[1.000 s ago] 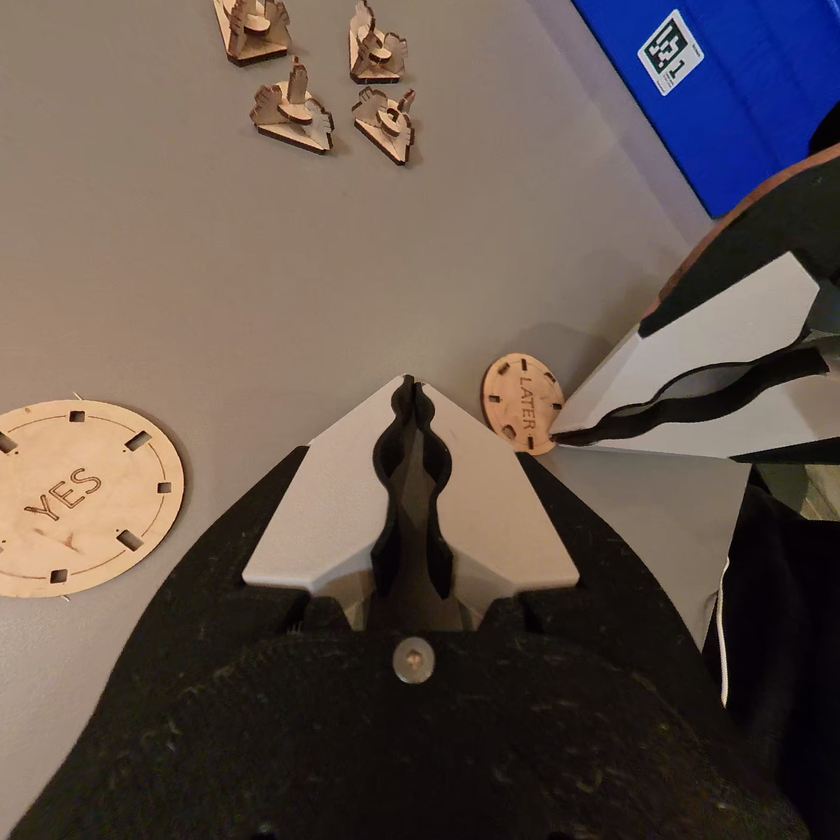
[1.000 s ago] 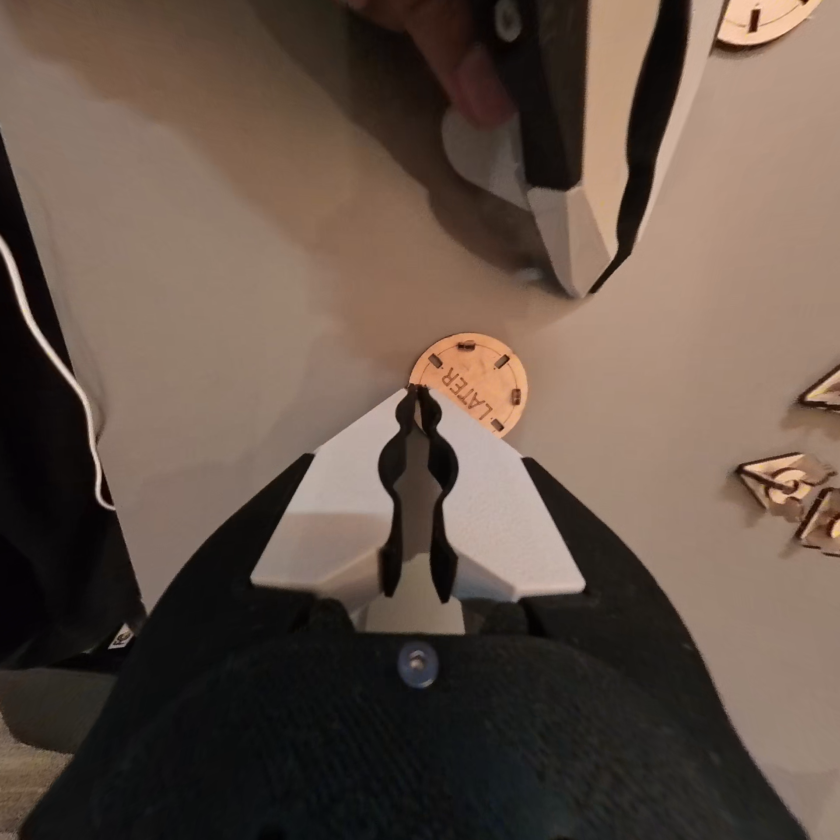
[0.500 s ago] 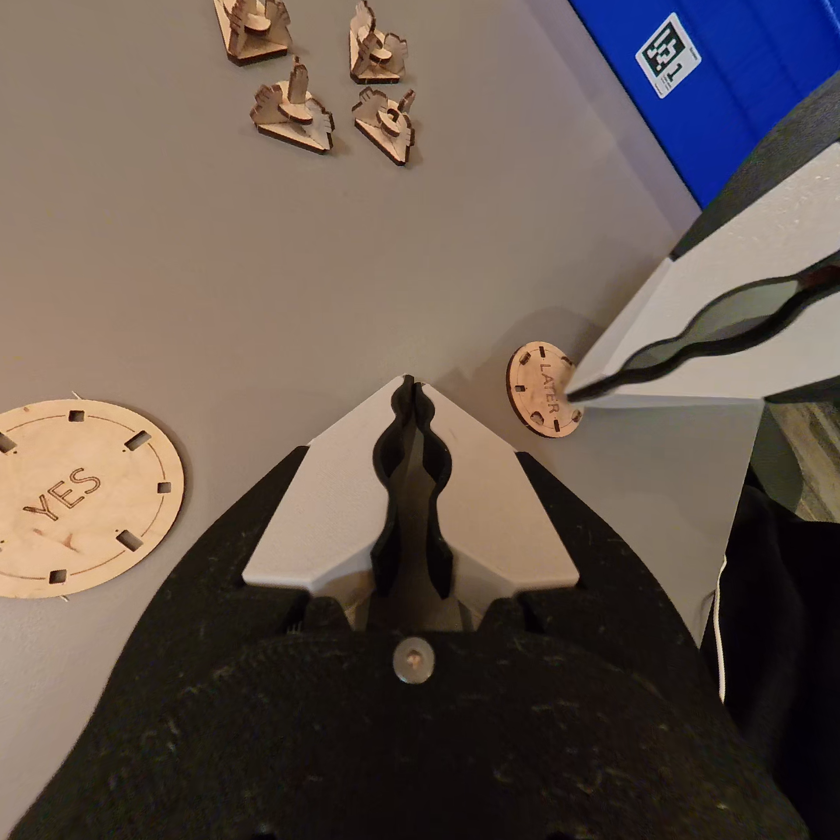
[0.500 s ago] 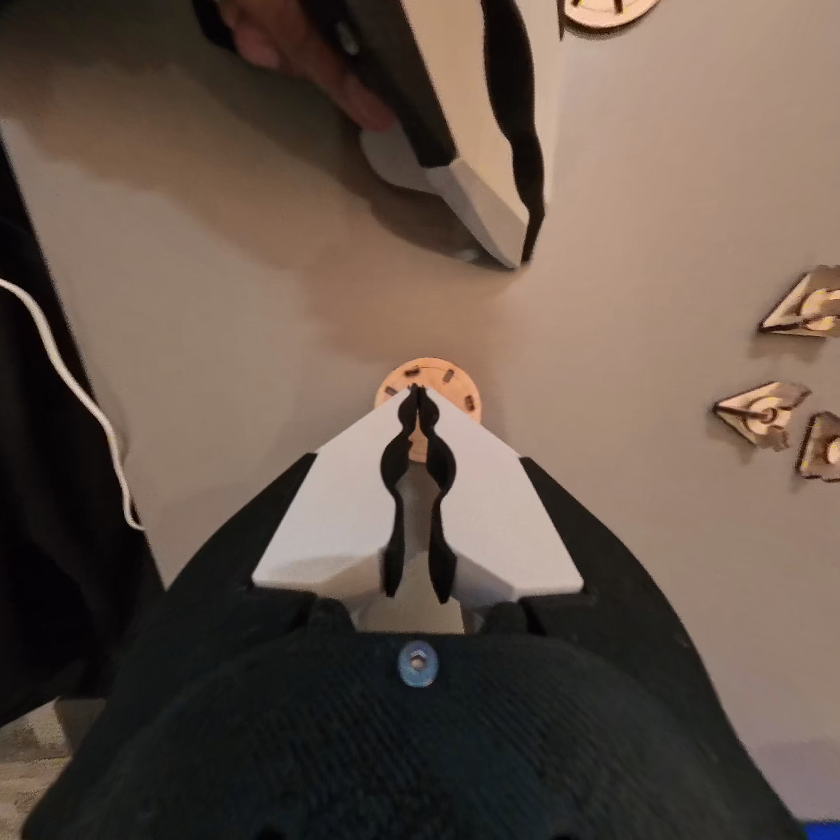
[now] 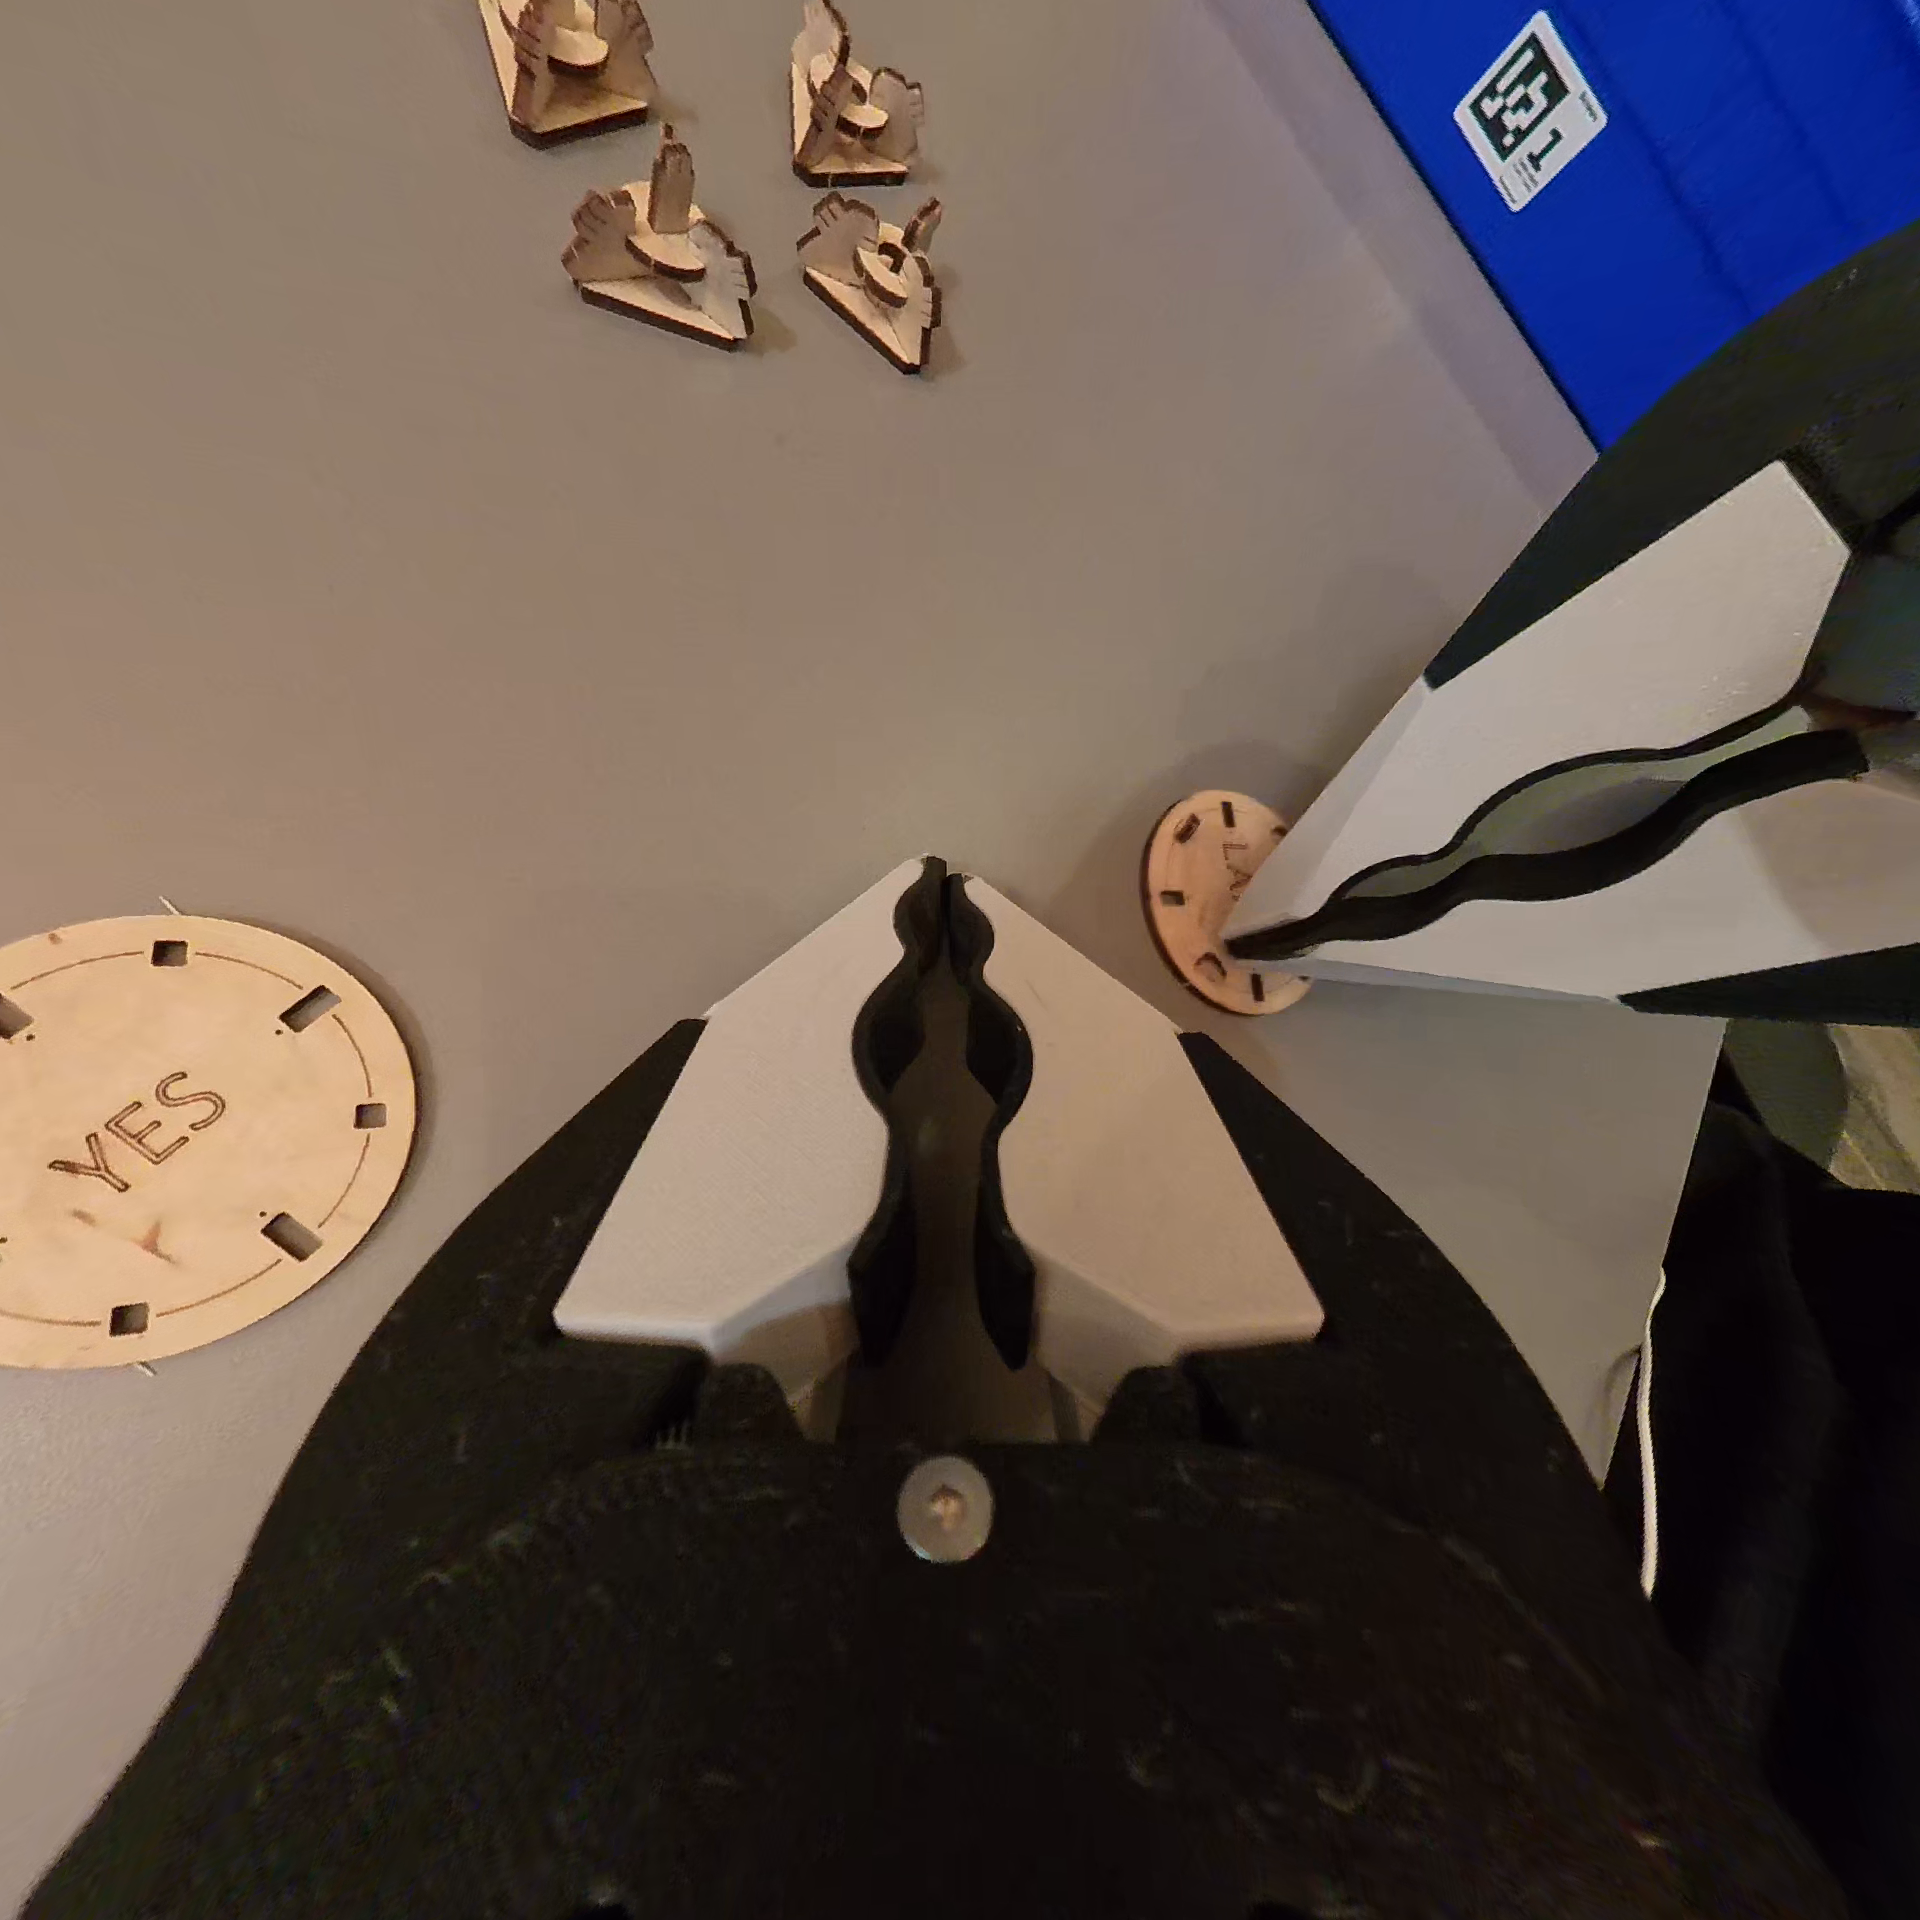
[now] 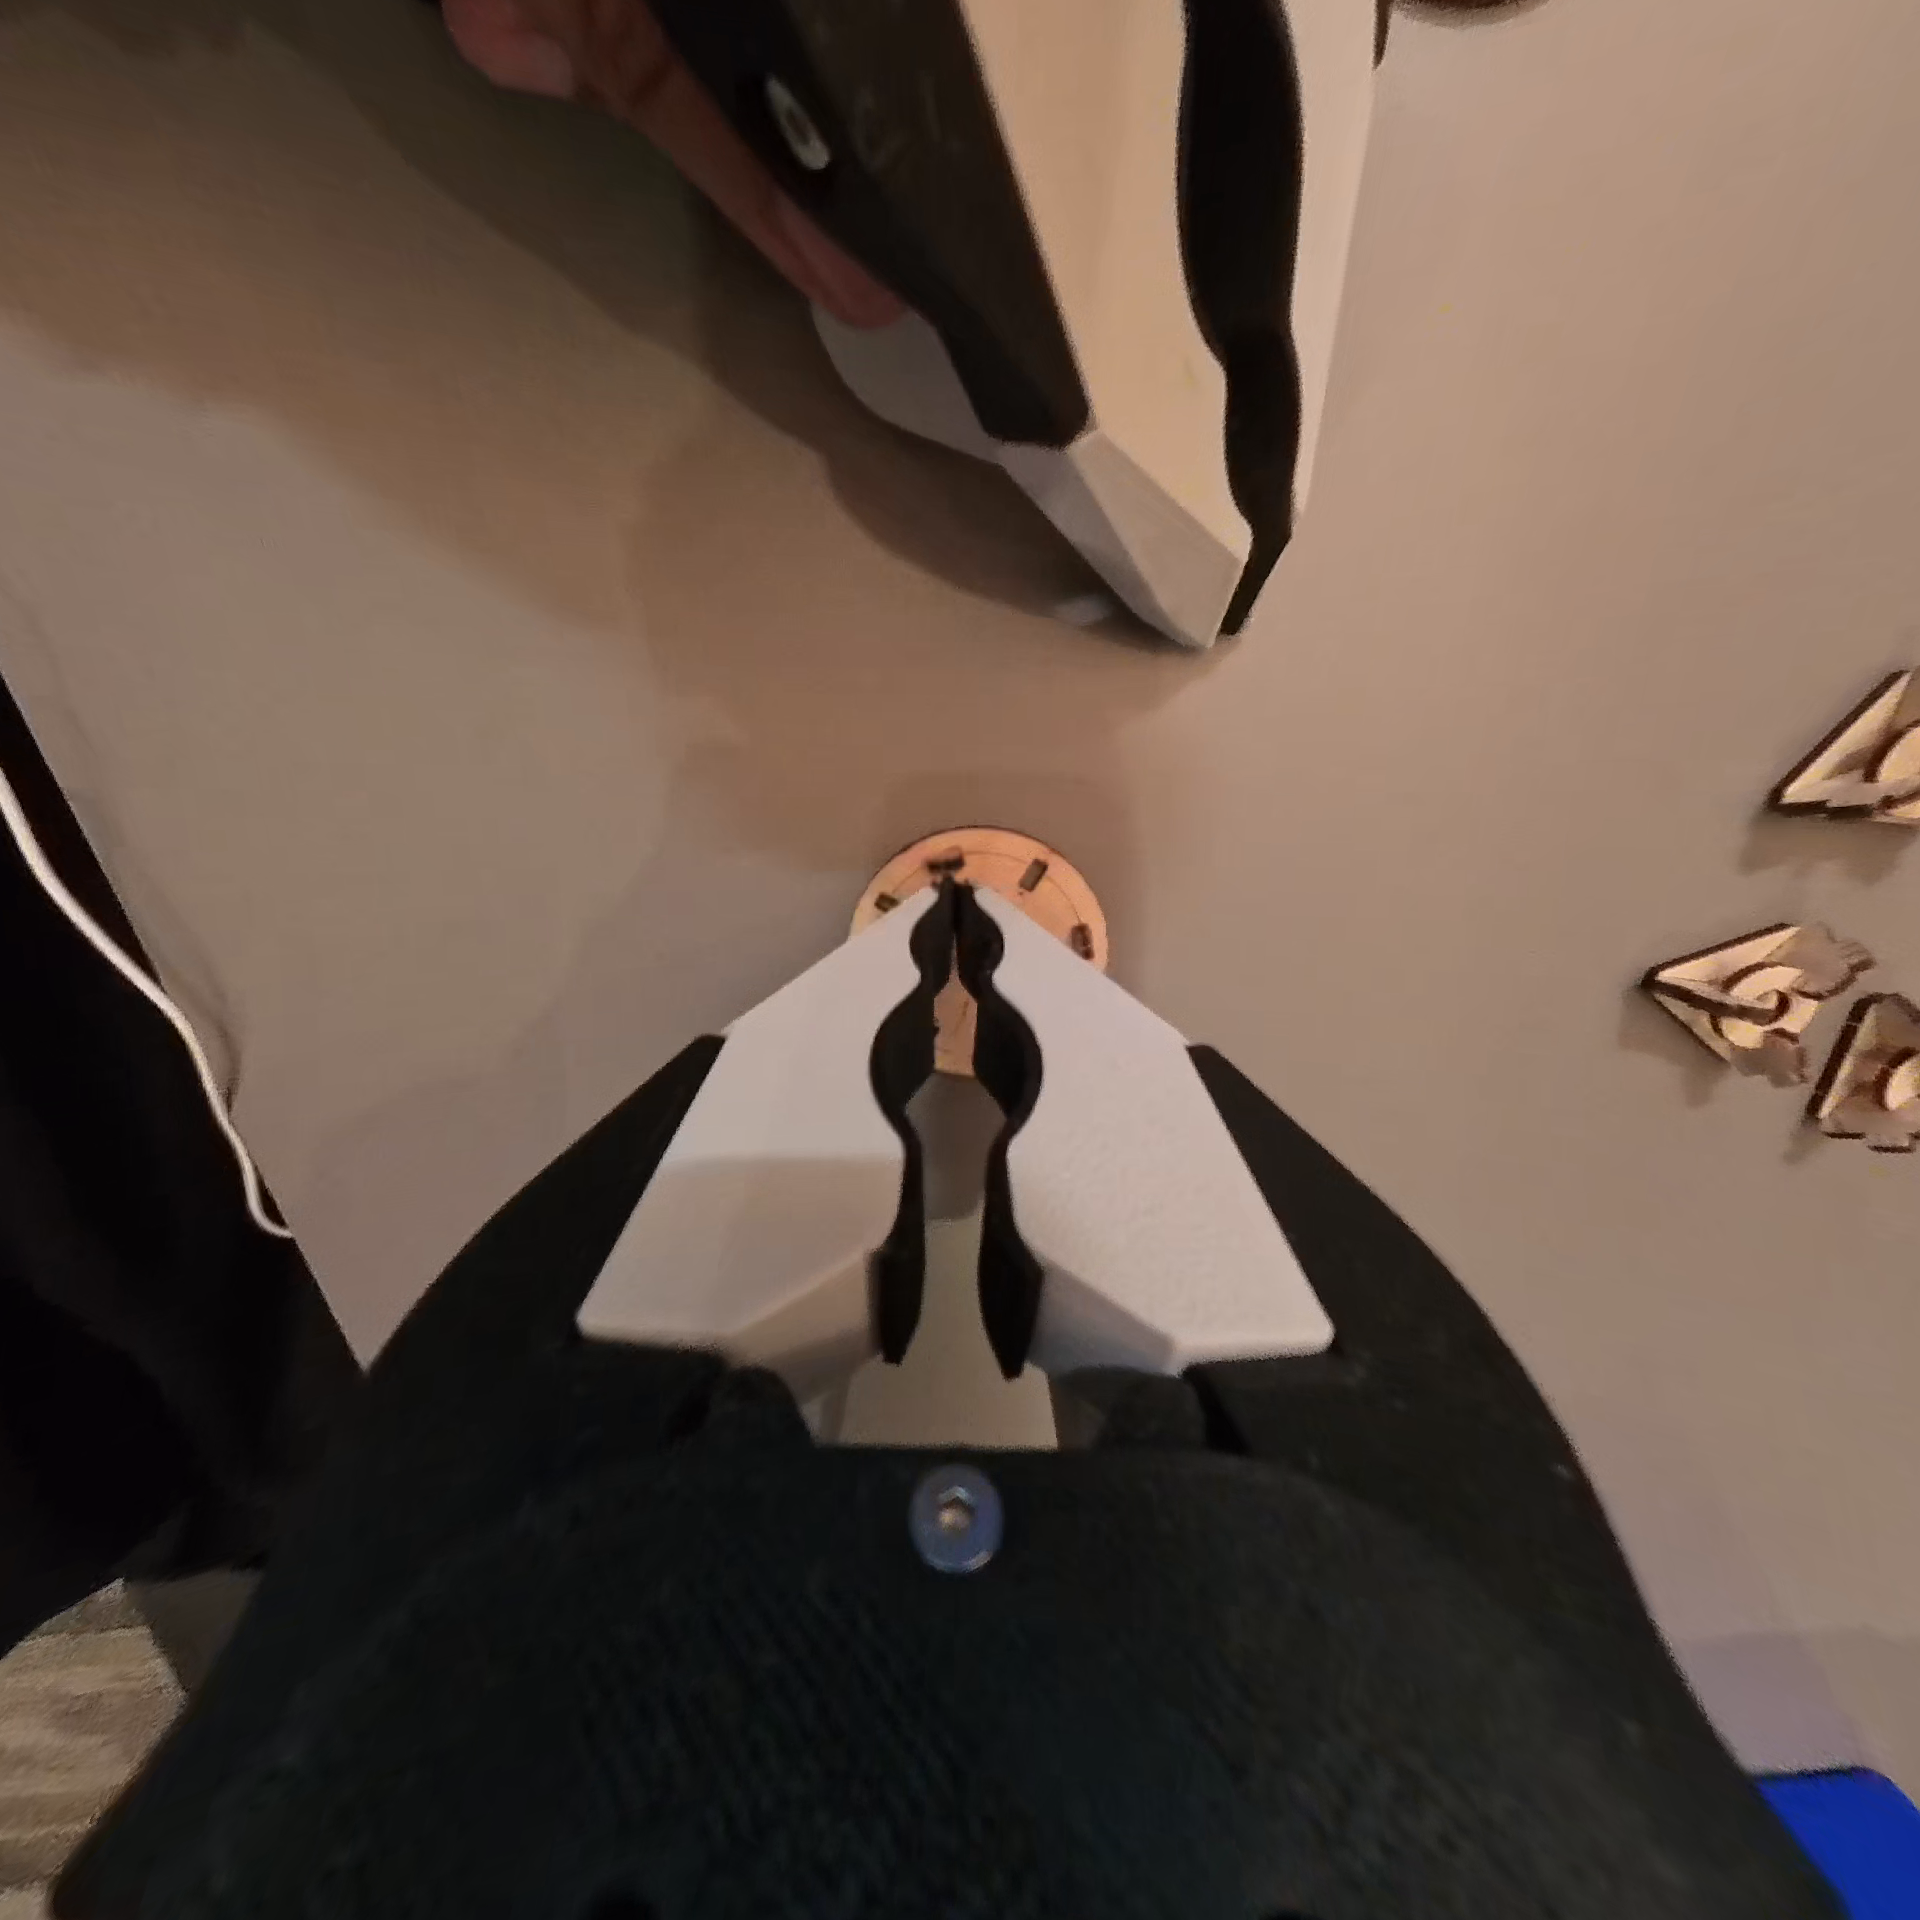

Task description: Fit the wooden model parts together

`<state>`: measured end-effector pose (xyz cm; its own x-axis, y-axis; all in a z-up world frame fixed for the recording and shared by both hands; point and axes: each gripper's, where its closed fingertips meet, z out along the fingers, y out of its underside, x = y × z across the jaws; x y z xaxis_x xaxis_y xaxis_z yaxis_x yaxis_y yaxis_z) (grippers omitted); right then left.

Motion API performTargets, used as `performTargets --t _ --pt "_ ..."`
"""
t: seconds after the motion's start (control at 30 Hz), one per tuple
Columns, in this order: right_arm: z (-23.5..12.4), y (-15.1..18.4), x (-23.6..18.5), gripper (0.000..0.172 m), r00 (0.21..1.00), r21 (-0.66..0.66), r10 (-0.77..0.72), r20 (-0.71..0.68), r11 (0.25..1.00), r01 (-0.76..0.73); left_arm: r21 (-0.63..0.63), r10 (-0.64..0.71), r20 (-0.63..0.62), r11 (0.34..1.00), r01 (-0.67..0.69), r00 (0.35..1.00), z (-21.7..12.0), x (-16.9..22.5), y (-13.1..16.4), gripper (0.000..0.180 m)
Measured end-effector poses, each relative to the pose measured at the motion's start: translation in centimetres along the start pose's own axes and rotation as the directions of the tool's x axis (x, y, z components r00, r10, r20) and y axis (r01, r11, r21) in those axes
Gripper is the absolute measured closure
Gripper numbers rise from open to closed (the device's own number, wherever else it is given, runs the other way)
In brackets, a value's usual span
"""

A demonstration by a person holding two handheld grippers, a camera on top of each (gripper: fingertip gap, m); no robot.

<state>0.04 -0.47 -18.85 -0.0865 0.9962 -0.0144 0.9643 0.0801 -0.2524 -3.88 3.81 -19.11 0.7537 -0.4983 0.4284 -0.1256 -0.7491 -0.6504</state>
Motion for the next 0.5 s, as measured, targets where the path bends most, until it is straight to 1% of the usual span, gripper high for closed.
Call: performTargets --t 0.1,0.23,0.33,0.5 --pt "-0.6 -0.7 0.0 0.172 1.0 0.041 0.024 0.014 0.999 -0.024 0.001 -0.006 -0.006 1.0 0.006 1.0 0.0 0.0 0.0 0.18" --pt "0.2 -0.4 0.0 0.172 1.0 0.013 0.011 0.007 1.0 -0.011 0.0 0.0 0.0 1.0 0.0 1.0 0.0 0.0 0.0 0.18" --pt "0.0 -0.5 0.2 0.172 1.0 0.013 0.01 -0.003 1.0 -0.01 0.001 -0.008 -0.007 1.0 0.008 1.0 0.0 0.0 0.0 0.18" --pt "-0.3 -1.3 -0.2 0.172 1.0 0.046 0.009 0.02 0.999 -0.01 0.0 -0.003 -0.003 1.0 0.003 1.0 0.0 0.0 0.0 0.18"
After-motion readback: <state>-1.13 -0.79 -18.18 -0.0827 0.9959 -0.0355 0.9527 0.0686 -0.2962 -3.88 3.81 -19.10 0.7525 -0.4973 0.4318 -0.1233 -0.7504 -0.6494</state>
